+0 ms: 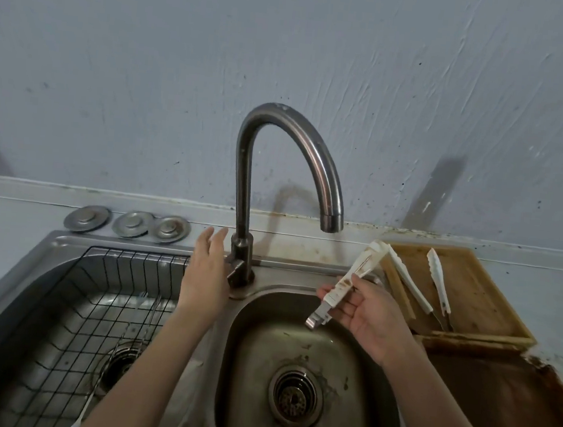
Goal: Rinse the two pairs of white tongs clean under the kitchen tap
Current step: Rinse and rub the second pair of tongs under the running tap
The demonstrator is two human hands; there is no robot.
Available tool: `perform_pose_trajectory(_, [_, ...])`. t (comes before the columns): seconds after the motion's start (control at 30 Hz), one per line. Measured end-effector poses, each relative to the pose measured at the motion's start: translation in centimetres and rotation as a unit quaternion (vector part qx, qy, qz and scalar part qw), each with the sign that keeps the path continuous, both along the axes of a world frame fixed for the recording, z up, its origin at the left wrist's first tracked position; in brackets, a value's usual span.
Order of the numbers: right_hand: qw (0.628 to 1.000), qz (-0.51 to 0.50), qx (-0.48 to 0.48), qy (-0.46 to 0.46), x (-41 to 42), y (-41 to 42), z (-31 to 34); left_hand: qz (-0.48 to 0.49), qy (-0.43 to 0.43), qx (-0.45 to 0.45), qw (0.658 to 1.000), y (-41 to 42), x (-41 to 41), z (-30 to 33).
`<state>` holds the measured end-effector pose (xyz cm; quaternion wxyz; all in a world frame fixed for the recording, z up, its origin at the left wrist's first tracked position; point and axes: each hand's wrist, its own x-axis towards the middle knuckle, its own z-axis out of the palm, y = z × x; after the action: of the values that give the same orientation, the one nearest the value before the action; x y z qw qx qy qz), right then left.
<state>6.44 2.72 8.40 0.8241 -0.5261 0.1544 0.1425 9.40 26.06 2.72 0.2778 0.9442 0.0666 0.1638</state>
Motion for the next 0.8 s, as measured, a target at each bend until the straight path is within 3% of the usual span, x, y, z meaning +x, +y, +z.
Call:
perform_pose_trajectory(0.07, [1.0, 0.008, -0.005, 0.002, 0.3, 0.2, -0.4, -0.009, 0.04, -0.048, 0.998, 0.3, -0.1, -0.4])
perform_pose_trajectory(0.8, [1.0, 0.012, -0.009, 0.003, 0.7, 1.6, -1.8, 0.009, -0.031, -0.144, 0.989, 0.8, -0.5, -2.2])
